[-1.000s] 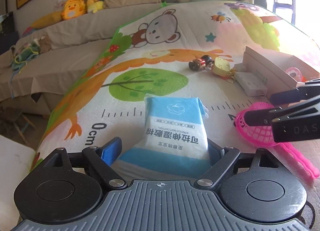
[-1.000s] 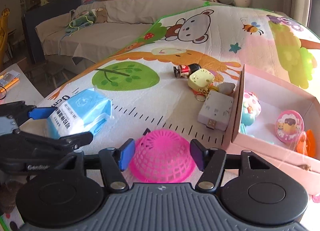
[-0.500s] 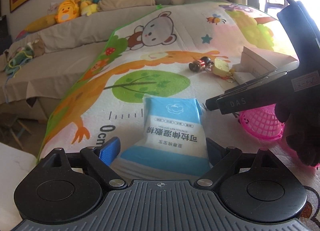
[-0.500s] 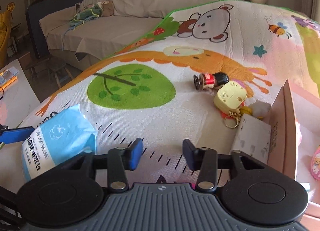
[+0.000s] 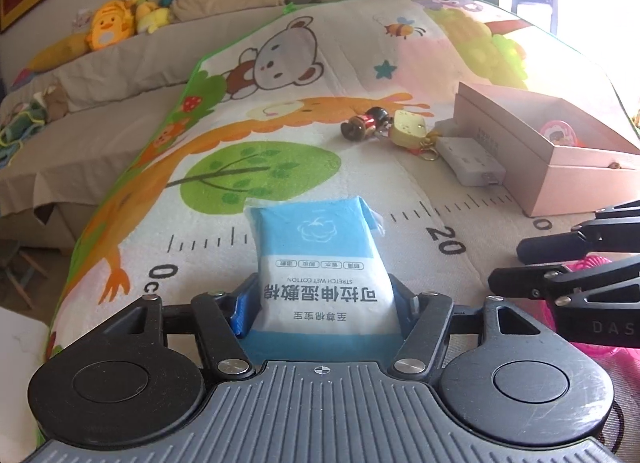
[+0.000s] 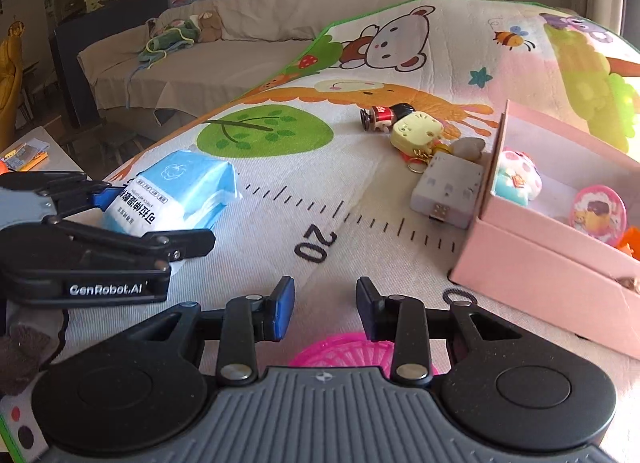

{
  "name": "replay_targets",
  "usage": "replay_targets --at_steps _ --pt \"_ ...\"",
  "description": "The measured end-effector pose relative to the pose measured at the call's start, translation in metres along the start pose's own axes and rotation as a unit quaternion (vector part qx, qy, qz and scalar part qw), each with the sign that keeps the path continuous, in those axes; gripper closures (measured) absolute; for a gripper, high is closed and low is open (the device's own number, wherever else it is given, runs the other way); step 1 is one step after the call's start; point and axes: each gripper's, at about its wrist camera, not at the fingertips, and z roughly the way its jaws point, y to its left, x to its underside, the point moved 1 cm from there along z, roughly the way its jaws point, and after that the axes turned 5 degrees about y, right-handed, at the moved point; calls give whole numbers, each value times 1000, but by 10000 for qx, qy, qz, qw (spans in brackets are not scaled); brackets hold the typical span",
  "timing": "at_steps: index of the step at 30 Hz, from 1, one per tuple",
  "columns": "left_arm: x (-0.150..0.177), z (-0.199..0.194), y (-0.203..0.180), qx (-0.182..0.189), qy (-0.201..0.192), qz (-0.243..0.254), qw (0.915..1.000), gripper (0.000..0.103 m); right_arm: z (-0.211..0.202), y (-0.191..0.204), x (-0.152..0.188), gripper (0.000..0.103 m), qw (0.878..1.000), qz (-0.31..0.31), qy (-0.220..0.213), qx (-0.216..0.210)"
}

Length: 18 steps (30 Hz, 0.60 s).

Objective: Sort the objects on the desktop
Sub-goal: 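Carry the pink strainer beside the box with the right gripper, then release it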

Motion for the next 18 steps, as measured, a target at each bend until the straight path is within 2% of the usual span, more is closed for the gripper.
replay_targets --at_steps 5,12,14,17,18 --pt "7 -8 -4 95 9 -4 10000 38 -19 -4 20 69 9999 112 -48 96" --pt "14 -19 -14 199 92 75 9997 38 -37 -1 38 69 9999 -78 -82 11" --pt "15 -20 -15 195 102 85 9997 37 -48 -3 42 60 9999 -13 -146 73" --pt "15 -17 -20 148 155 135 9997 35 -68 -9 50 25 9991 -82 -328 255" --pt "14 -17 -22 119 175 147 9997 35 -75 -11 55 21 9989 -147 -331 294"
